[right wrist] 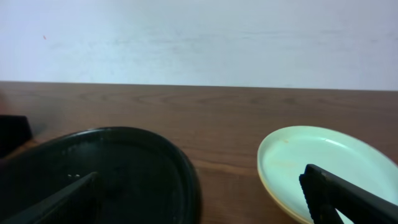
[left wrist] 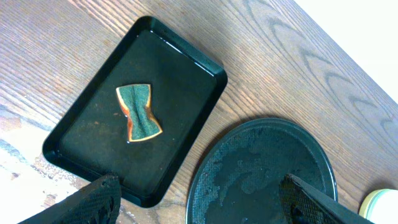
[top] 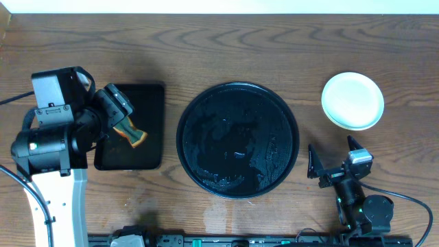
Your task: Clean dirty plates on tray and stack at the side
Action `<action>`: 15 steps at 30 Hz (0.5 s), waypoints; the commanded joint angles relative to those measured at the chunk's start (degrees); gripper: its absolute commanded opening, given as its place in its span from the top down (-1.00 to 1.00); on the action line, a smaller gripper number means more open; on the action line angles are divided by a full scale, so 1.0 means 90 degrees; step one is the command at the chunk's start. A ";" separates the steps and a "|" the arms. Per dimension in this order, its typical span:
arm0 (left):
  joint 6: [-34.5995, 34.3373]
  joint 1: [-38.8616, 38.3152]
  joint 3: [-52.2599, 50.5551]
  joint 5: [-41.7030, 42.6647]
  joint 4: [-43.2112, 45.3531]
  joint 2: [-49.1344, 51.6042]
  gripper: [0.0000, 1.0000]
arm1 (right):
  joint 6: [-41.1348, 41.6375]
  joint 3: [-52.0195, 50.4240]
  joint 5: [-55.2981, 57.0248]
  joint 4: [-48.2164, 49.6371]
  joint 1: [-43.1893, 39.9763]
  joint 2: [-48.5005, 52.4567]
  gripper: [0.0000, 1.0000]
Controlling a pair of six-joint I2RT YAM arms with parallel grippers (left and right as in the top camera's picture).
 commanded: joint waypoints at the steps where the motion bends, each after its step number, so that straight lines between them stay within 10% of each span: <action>1: -0.0032 0.0015 0.0036 -0.0034 -0.0012 0.0002 -0.64 | -0.0474 -0.0024 0.0158 -0.0027 -0.0056 -0.0049 -0.99; 15: -0.0032 0.0015 0.0036 -0.0034 -0.0012 0.0002 -0.64 | -0.0474 -0.0024 0.0158 -0.0022 -0.0056 -0.0049 -0.98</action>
